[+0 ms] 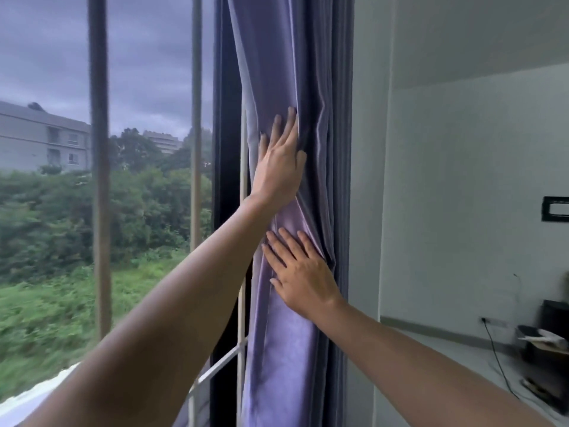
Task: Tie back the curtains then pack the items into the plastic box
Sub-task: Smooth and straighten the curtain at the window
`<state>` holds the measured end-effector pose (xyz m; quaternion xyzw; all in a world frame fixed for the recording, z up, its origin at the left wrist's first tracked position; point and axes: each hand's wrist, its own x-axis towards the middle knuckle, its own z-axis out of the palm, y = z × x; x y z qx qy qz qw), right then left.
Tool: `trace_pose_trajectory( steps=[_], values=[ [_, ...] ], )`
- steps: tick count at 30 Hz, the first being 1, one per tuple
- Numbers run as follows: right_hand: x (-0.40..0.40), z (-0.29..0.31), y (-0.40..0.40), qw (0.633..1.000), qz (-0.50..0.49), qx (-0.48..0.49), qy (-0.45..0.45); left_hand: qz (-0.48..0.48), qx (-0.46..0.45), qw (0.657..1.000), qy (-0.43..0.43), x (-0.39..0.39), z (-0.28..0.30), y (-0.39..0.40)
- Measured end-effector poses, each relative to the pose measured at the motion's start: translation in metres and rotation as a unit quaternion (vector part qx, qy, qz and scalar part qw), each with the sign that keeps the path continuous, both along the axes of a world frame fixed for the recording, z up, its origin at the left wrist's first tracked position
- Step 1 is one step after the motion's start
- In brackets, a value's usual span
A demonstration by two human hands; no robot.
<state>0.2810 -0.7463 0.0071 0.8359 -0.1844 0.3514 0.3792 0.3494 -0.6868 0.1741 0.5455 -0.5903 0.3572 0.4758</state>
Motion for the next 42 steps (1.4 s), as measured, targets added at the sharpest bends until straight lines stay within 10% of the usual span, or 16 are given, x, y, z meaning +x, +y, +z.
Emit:
trace_pose_trajectory(
  steps=[24, 42],
  values=[
    [0.006, -0.031, -0.166, 0.995, -0.08, 0.06, -0.014, -0.039, 0.009, 0.999, 0.018, 0.006, -0.01, -0.181],
    [0.02, -0.041, -0.154, 0.993, -0.038, 0.109, -0.004, -0.005, 0.019, 1.0, 0.005, 0.029, -0.018, -0.173]
  ],
)
